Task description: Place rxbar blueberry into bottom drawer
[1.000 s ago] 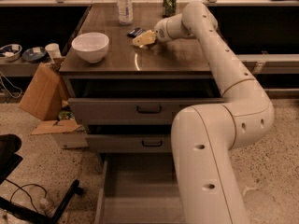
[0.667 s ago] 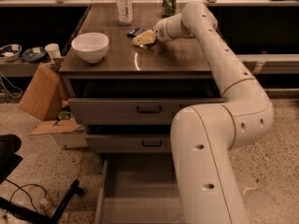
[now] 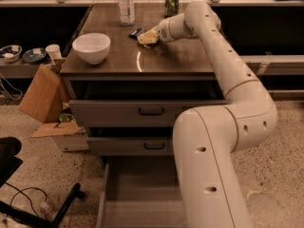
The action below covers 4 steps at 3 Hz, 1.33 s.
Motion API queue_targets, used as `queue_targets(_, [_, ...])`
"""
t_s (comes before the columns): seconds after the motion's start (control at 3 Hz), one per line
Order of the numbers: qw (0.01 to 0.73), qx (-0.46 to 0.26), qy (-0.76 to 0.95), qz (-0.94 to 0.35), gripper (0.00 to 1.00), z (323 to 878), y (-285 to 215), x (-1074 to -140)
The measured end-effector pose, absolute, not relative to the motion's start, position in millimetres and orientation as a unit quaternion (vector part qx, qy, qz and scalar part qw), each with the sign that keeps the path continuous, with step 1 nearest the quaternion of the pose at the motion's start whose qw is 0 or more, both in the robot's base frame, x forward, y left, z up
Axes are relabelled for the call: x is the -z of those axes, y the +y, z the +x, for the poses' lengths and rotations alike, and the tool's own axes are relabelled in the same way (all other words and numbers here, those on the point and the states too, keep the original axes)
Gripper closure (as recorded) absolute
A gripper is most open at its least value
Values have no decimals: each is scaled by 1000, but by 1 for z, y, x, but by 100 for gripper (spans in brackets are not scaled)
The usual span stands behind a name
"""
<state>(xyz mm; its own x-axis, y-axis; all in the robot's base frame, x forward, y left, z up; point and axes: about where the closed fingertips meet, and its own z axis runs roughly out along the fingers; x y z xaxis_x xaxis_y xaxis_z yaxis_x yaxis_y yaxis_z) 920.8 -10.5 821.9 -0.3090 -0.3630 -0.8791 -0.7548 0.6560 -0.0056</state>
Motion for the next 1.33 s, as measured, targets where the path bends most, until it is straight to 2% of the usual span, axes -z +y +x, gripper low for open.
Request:
queue_targets(0.67, [472, -193, 782, -358, 100, 918, -23, -849])
queue_targets(1.33, [454, -147, 800, -364, 100, 879, -85, -909])
